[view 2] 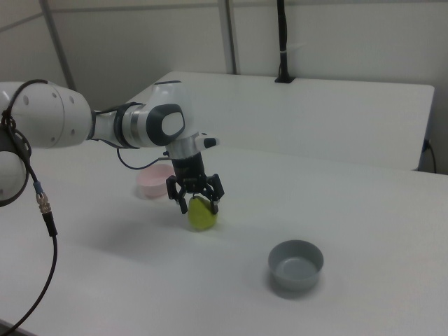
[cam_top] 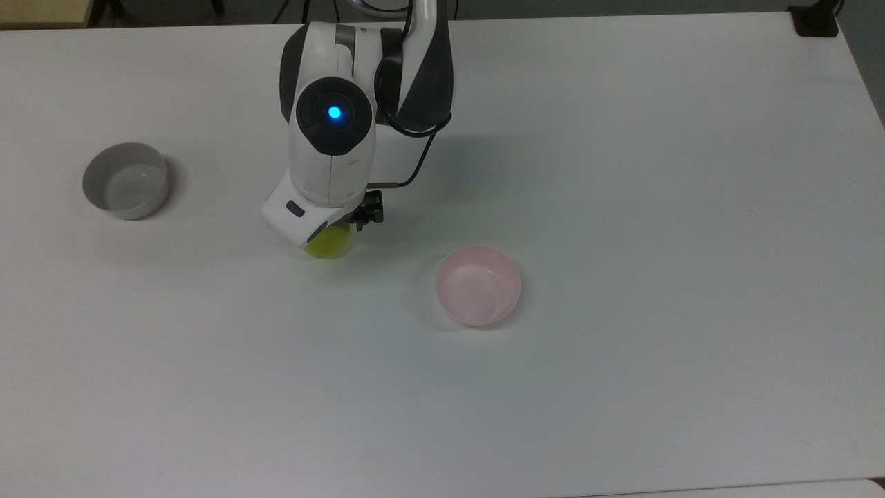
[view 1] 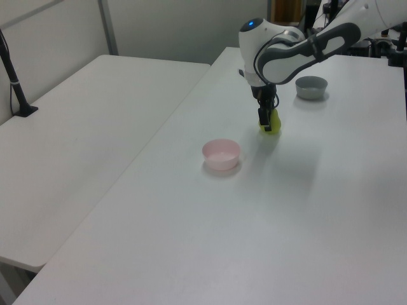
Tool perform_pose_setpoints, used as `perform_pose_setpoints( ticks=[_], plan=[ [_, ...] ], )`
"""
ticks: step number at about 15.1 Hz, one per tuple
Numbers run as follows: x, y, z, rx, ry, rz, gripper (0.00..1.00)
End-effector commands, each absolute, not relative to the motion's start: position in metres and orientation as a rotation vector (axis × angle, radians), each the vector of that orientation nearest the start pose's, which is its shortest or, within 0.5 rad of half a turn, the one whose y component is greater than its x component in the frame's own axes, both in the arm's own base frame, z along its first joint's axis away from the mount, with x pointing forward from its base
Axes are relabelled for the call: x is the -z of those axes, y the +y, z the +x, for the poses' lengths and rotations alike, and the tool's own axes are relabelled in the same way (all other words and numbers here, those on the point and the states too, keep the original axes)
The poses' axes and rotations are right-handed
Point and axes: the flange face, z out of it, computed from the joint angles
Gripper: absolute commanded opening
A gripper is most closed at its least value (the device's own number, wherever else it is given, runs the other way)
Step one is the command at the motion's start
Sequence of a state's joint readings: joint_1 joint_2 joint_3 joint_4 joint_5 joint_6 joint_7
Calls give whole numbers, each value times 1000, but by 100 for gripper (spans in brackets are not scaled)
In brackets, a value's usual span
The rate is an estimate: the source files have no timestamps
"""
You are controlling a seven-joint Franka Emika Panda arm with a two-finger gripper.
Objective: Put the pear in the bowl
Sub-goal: 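Lower the gripper around the green pear, then close the gripper on the pear, then lift the pear and carry it over the pink bowl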
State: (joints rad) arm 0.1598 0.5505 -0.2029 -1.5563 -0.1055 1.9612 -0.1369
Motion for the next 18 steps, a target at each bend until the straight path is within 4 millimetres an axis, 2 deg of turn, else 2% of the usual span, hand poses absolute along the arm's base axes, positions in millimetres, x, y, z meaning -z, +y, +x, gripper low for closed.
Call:
perform_pose_setpoints(
  ticks=[1, 4, 5, 9, 12, 14, 17, 18],
  plan=[
    [-322, -18, 677, -244, -337, -3325, 68],
    [-329, -17, 676, -238, -307, -3320, 38],
    [-334, -16, 676, -229, -301, -3319, 34],
    [-379, -22, 667, -212, -259, -3306, 33],
    [-439, -25, 654, -134, -223, -3274, 33],
    [-470, -31, 646, -127, -193, -3264, 33],
    [-492, -19, 649, -88, -188, -3246, 34],
    [-495, -4, 653, -62, -192, -3226, 34]
  ],
)
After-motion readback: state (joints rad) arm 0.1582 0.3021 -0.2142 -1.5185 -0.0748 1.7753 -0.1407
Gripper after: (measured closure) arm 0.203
